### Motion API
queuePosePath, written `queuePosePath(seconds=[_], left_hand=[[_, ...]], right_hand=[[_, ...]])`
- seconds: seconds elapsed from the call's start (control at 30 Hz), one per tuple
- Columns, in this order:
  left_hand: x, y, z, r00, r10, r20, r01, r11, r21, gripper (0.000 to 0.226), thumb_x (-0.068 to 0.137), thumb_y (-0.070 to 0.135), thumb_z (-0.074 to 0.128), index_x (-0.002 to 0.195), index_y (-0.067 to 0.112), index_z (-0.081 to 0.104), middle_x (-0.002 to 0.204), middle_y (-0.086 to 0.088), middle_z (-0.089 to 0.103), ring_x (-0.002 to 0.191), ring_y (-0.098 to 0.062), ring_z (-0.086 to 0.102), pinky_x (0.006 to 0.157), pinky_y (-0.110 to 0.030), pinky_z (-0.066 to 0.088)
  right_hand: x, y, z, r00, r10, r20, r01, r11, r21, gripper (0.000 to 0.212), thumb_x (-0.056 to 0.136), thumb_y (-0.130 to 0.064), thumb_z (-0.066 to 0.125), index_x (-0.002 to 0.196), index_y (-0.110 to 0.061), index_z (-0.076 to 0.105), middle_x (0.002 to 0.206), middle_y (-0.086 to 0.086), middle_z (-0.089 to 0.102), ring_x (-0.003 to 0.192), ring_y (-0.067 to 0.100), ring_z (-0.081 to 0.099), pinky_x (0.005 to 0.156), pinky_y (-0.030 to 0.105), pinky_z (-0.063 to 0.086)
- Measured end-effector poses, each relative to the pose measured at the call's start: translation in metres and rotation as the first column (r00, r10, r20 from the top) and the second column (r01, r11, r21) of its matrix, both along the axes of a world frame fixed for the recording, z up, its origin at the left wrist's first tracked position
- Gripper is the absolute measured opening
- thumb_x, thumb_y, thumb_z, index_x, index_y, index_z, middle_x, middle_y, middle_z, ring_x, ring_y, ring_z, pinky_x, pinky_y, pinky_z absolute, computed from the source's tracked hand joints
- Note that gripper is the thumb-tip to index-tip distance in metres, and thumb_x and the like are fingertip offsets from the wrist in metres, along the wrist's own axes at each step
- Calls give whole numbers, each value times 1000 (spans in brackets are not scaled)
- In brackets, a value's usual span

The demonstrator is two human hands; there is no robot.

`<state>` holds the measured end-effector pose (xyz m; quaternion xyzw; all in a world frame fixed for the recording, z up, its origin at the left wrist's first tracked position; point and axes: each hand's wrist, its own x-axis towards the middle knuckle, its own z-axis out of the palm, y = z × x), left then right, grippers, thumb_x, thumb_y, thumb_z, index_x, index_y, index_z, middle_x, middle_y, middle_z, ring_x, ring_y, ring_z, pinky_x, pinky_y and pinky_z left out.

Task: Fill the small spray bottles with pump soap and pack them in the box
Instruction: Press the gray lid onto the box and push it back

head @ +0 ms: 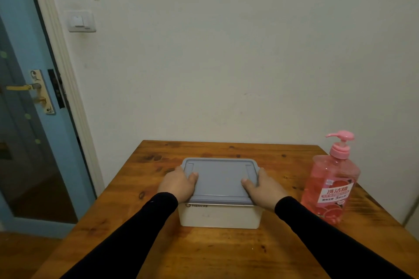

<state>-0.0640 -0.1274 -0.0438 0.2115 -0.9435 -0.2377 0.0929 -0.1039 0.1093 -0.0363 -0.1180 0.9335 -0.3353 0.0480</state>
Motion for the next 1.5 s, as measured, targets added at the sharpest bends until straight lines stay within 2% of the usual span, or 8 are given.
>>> queuePosePath(seconds=[0.07,0.17,0.33,0.57,0.87,1.03,1.33,1.5], left_hand=[[15,-4,3,994,-87,-60,89,995,36,72,91,62,32,142,12,30,129,-12,53,111,-24,53,89,-33,44],[39,-6,5,971,-231,-64,234,971,40,93,77,83,26,150,26,15,143,-7,39,121,-20,45,95,-34,42],[56,-3,-5,955,-295,45,288,951,108,120,56,91,49,150,30,8,146,0,31,125,-16,39,101,-34,41],[45,-4,-18,966,-259,-8,258,960,110,110,60,63,76,149,35,16,128,3,41,112,-12,42,99,-30,39],[14,-6,-20,969,-245,-25,246,962,120,109,61,61,76,148,34,17,133,-2,41,116,-18,43,99,-31,39],[-13,-12,-17,968,-247,-33,249,955,160,108,62,59,78,148,35,18,126,0,40,102,-12,39,95,-29,39],[-66,-23,-17,968,-241,-64,248,956,156,105,63,57,79,148,34,21,120,1,41,99,-12,38,93,-29,39],[-100,-32,-17,966,-245,-80,255,954,156,104,62,56,80,147,34,23,124,-2,43,111,-18,44,94,-30,39]], right_hand=[[5,9,0,996,88,-32,-91,990,-106,66,90,-58,44,140,-18,30,126,-4,56,96,7,56,72,17,48],[17,23,-4,984,178,-19,-179,982,-67,94,78,-78,34,150,-22,12,140,-7,43,104,-2,45,73,2,37],[24,32,-13,978,206,-22,-204,975,87,119,57,-89,49,150,-31,5,144,-1,37,120,13,45,96,23,39],[21,23,-21,983,158,-95,-153,987,55,105,63,-55,78,147,-34,18,134,-3,47,111,13,49,92,22,41],[-10,16,-20,986,145,-87,-145,989,4,104,63,-46,82,147,-30,22,134,-4,47,98,6,43,75,9,37],[-34,9,-20,988,128,-83,-129,992,-3,104,64,-44,83,147,-29,22,134,-3,47,99,7,43,83,15,39],[-88,-5,-19,992,94,-82,-94,996,7,103,64,-42,83,146,-31,22,134,0,45,106,13,44,92,26,41],[-122,-14,-19,992,90,-85,-90,996,0,103,64,-42,83,147,-31,23,134,1,46,106,14,45,91,26,41]])
